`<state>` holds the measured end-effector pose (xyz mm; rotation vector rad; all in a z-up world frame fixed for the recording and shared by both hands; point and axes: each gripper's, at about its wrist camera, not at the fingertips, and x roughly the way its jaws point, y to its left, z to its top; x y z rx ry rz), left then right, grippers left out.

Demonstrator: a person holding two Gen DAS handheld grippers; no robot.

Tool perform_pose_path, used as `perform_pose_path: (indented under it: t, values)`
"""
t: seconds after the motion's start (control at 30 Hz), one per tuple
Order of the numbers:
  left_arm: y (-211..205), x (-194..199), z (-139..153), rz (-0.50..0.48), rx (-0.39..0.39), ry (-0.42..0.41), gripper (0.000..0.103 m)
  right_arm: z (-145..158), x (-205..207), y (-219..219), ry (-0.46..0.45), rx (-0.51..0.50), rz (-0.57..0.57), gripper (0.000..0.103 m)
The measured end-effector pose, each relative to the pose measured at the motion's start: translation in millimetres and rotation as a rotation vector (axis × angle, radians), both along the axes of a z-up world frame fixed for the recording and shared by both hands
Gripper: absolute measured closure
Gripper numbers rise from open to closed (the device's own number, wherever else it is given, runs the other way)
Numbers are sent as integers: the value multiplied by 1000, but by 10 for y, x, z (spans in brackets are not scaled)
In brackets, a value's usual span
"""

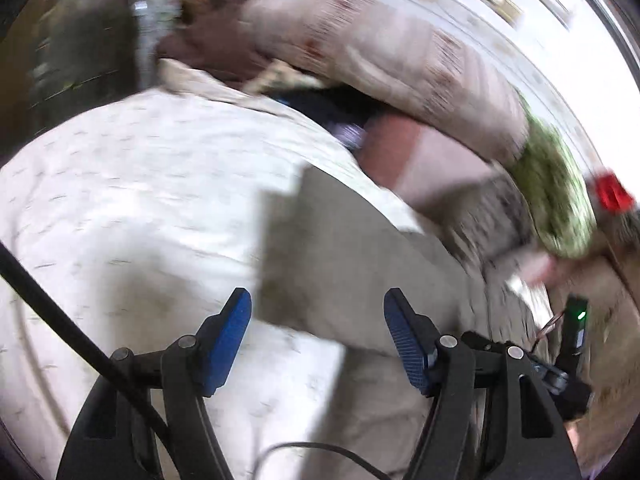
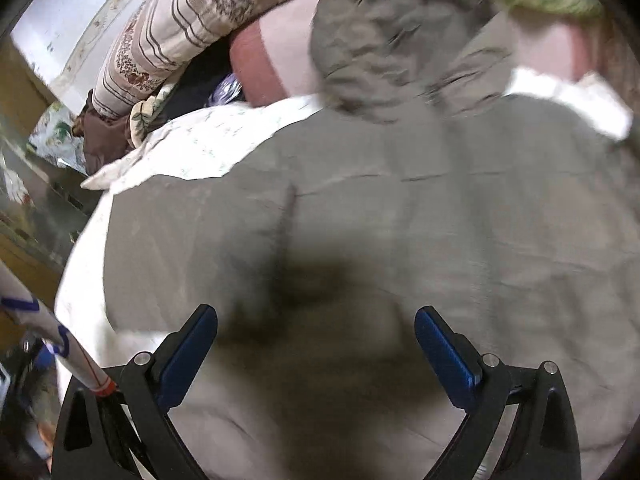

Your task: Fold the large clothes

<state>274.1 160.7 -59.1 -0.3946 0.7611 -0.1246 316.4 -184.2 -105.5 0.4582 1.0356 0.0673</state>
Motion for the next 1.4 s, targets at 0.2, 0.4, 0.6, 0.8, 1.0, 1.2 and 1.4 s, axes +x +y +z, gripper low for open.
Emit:
perform_pose_path:
  t: [0.2,0.4,0.6,0.8,1.0,1.2,1.4]
  values:
    - [381,-7,-12,100,-68,7,35,-201,323,346,96,89,40,63]
    - [196,15,-18,84,-3,19,35,183,174,-34,43,84,23,87]
    - [118,20,-23,71,7,25,35,522,-223,-1131,37,-182,-176,88]
    - [5,72,-96,49,10,56,35,225,-395,-2030,172,-430,-346,89]
    - [-173,134,-141,22,57,75,35,-230,-348,-2292,233,-325,-393,86]
    - [-307,128,-177,-9,82,88,35,-351,-302,-2276,243,-366,-412,53]
    - [-461,95,-201,-59,76,102,35,176,-743,-2295,95,-399,-450,51]
